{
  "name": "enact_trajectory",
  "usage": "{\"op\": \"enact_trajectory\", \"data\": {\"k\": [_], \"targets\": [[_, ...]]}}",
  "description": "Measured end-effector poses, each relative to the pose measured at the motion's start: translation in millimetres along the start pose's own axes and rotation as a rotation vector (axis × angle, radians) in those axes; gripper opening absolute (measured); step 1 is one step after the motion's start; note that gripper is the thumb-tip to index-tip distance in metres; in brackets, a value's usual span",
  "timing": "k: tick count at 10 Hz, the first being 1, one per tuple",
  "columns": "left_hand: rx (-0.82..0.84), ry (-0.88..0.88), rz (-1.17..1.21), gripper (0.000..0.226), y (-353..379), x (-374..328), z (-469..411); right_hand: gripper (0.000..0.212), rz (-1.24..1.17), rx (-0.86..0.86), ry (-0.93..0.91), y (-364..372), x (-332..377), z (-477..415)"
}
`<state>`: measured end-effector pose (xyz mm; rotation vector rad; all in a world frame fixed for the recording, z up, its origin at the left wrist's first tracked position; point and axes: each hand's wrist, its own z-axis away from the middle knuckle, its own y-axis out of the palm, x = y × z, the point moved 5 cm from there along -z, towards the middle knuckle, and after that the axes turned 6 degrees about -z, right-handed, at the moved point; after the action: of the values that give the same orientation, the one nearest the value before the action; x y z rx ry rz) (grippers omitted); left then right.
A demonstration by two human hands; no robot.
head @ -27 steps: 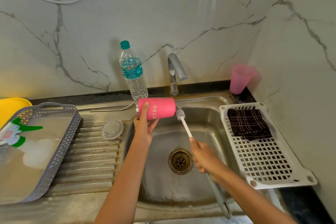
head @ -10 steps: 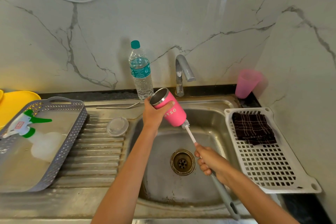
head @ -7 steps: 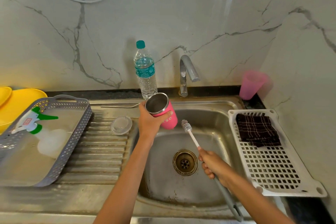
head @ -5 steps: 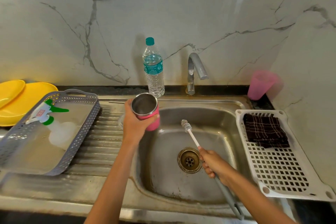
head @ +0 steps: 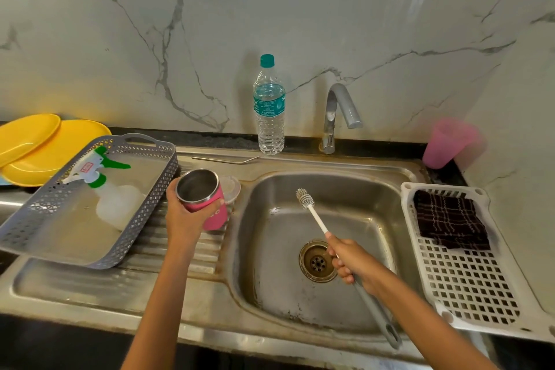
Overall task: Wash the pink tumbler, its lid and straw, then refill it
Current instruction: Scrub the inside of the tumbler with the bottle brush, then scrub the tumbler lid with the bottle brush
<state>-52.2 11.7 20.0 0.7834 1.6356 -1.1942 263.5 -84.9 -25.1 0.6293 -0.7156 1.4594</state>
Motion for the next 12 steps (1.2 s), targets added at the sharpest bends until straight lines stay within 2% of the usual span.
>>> {"op": "enact_trajectory", "data": {"k": [2,4,7,9,12], "targets": [[-0.01,-0.007,0.026,0.087,-3.8,6.2,0.0,0.039,0.005,0.004,0.009,0.3,-1.7,-0.3],[0.001,0.001,0.011,0.1,-3.1,9.1,-0.8,0.04,0.007,0.038,0.007,5.6,-1.3,0.2],[-0.003,-0.03,0.014,0.102,-1.1,18.1,-3.0,0.04,0.0,0.051,-0.002,7.5,1.2,0.7],[-0.059,-0.033,0.021,0.096,2.5,18.5,-4.2,0.04,-0.001,0.057,-0.007,8.0,1.7,1.1],[-0.093,-0.102,0.089,0.13,5.8,26.2,3.0,0.04,0.004,0.057,-0.001,8.7,1.9,-0.3]]}}
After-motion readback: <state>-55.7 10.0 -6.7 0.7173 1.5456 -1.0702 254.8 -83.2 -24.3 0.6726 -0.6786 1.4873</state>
